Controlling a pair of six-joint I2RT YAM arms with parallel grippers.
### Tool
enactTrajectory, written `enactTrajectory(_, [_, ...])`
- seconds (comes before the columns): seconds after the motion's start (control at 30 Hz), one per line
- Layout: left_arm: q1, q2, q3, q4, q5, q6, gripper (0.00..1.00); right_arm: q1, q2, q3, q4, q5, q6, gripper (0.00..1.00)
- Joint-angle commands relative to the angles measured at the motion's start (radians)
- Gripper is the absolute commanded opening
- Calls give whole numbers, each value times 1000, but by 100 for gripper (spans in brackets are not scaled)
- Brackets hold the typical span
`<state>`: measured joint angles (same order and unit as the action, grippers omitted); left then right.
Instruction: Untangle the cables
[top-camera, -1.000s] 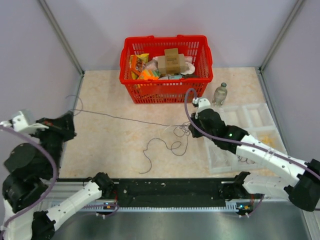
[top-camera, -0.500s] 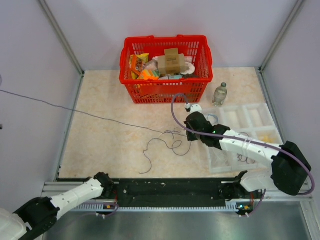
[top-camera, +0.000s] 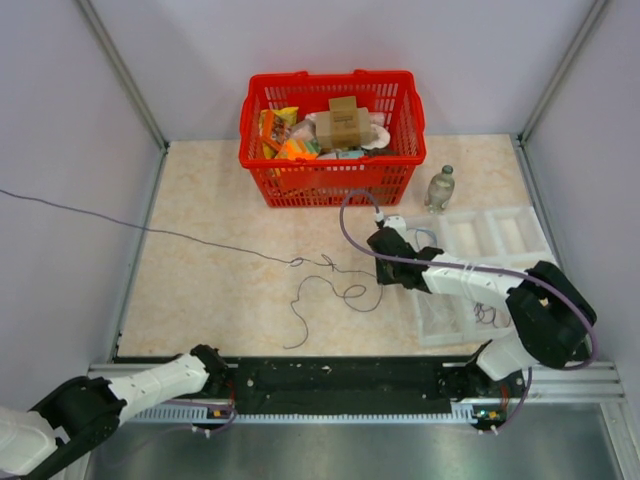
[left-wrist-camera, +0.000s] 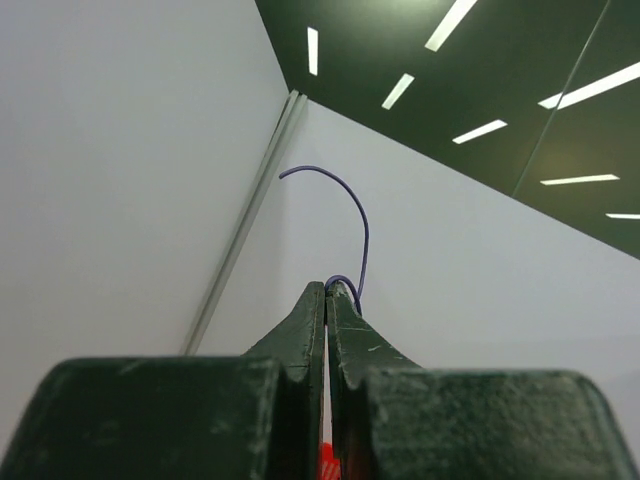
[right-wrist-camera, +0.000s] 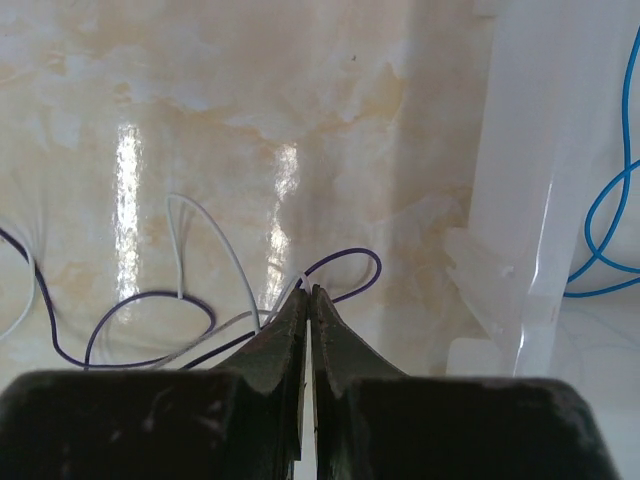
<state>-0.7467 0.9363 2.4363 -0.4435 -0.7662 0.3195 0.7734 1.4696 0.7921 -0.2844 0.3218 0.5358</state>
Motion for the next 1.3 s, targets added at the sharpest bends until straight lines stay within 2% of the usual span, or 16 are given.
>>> enactTrajectory(0.0, [-2,67,18,104,56,64,0,-6,24,13,39,56,17,0])
enactTrajectory(0.2, [-2,61,17,284,83,105,0,-8,92,13,74,60,21,0])
enactTrajectory(0.43, [-2,41,-34,488,355,26,0,-8,101,10,105,71,3,0])
enactTrajectory(0.6, [-2,35,-34,549,438,-51,0,-5,100,15,142,14,-36,0])
enactTrajectory(0.7, [0,30,-72,523,429,-63,0,-5,92,19,143,-4,-53,0])
enactTrajectory(0.8, [0,6,-190,506,374,-56,0,-2,77,39,130,-42,-88,0])
enactTrajectory(0.93, [0,12,-322,448,318,33,0,35,-18,84,76,-40,-129,0])
enactTrajectory(1.03, [0,48,-414,387,156,136,0,40,-83,140,4,-62,-154,0])
enactTrajectory(1.07, [0,44,-462,394,101,156,0,44,-103,153,-7,-81,-171,4])
enactTrajectory(1.1, [0,24,-527,413,66,156,0,43,-120,168,-12,-108,-180,15])
enactTrajectory(1.13, [0,4,-598,434,39,155,0,44,-124,194,-30,-131,-189,34])
enactTrajectory(1.17, [0,-16,-655,478,21,150,0,44,-117,228,-67,-154,-197,46])
enactTrajectory(1.2, [0,-33,-708,495,-2,142,0,43,-98,270,-120,-171,-198,62])
enactTrajectory(1.27, [0,-50,-778,509,-31,135,0,43,-83,321,-208,-260,-206,73])
